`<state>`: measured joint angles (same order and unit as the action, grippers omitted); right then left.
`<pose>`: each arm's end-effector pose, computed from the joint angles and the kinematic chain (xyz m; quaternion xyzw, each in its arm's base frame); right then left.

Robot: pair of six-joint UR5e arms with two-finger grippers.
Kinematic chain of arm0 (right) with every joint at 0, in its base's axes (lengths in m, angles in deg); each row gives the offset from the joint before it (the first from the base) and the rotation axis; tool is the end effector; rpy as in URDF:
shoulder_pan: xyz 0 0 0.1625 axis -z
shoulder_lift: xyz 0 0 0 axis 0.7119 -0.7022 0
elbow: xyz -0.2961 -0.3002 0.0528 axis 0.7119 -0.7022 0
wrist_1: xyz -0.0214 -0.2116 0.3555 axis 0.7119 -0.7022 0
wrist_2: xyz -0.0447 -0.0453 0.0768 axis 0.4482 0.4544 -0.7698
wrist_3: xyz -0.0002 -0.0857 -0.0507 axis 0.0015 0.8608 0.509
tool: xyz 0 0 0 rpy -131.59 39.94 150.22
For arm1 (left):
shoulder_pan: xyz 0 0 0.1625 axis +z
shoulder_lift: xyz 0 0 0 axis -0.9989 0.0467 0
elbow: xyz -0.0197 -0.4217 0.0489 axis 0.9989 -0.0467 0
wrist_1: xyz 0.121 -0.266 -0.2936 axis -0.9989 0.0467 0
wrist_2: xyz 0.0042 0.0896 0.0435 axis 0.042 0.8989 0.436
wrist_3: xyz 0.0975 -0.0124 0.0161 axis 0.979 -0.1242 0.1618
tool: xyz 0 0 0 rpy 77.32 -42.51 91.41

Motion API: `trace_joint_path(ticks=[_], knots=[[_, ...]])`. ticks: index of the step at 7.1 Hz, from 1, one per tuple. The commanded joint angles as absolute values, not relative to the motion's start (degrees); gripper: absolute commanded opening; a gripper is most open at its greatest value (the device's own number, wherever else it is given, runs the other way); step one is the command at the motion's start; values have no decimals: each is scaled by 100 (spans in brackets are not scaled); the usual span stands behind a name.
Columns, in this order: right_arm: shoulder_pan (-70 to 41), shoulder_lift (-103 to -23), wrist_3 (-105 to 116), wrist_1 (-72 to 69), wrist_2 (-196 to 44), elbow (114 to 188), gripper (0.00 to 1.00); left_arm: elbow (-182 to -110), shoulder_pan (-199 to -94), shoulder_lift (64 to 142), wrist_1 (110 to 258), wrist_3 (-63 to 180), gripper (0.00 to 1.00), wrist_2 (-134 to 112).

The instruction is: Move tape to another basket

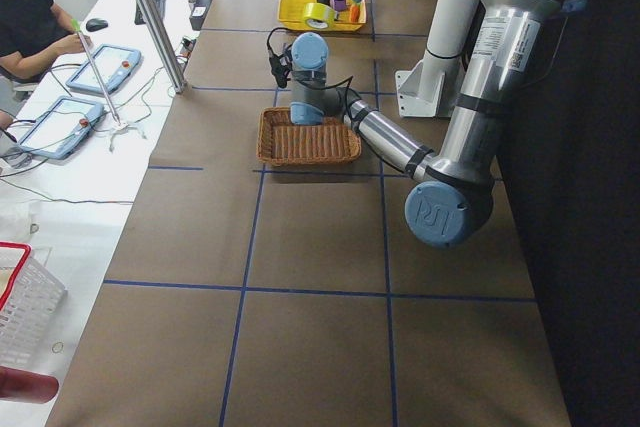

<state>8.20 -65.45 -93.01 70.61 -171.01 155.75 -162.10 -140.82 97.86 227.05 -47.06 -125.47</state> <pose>-0.3691 -0.3887 0.2762 -0.0505 -0.8077 0.1126 0.5765 0.2414 -0.4302 0.2579 -0.0976 0.7469 -0.1654 0.6366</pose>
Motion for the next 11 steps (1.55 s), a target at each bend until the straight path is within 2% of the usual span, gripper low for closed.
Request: trace_joint_path(ticks=[1,3,6,11], knots=[[1102,-6545,-9830,7839,-16838,15726,2,-16230,-13761,9807,23995,-5939,100,-11808],[1304,-6537,-9884,7840,-16794,16008,2,-16257,-13349,10025,24473,-6479,100,-11105],[1629,-6283,-9902,7814,-16794,16000,2,-16292,-12899,10465,24492,-6480,100,-10918],[2026,-6009,-9885,7753,-16398,15894,2,-16301,-12055,10588,24677,-6463,100,-10302]])
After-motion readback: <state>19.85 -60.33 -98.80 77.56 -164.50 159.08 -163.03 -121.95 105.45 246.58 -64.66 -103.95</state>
